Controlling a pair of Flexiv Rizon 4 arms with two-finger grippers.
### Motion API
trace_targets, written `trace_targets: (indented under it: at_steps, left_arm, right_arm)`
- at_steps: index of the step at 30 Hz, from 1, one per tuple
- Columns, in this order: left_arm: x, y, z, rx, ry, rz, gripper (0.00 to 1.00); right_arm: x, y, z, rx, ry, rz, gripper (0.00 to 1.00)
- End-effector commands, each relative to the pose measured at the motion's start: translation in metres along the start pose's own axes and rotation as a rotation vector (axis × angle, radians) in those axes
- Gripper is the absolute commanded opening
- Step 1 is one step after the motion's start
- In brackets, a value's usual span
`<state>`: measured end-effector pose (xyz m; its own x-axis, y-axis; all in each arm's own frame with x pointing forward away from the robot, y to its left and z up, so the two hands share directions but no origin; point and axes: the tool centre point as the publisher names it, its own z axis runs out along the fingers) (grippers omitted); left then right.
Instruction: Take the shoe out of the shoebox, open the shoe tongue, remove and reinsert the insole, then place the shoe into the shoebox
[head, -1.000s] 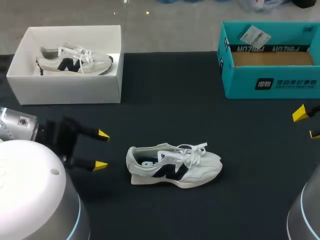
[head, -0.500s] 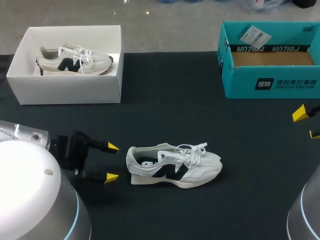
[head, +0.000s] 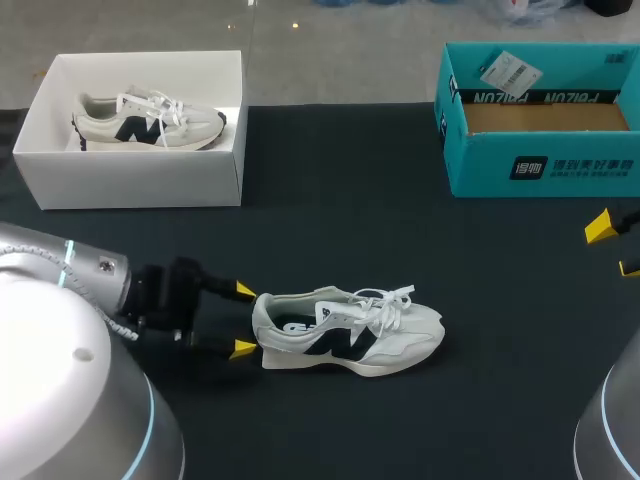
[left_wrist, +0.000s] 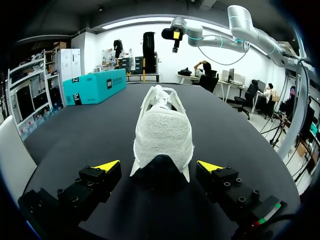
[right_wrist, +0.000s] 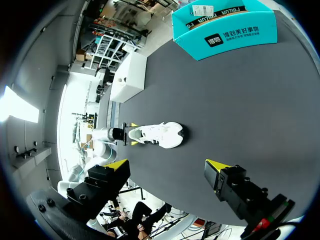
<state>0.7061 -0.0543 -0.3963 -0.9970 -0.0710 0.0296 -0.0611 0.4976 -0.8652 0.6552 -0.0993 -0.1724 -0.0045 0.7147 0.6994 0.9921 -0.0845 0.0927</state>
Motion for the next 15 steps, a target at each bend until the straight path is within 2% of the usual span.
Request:
trace_targets:
  at_steps: [1,15]
  left_arm:
    - [-0.006,0.004,0.014,0.003,0.022,-0.006,1.00]
    - [-0.001,0.007,0.035,0.018,0.079,0.002,1.00]
  right_arm:
    - [0.000,-0.002,0.001,-0.003,0.000,0.001,1.00]
    - [0.000,-0.002,0.001,-0.003,0.000,0.001,1.00]
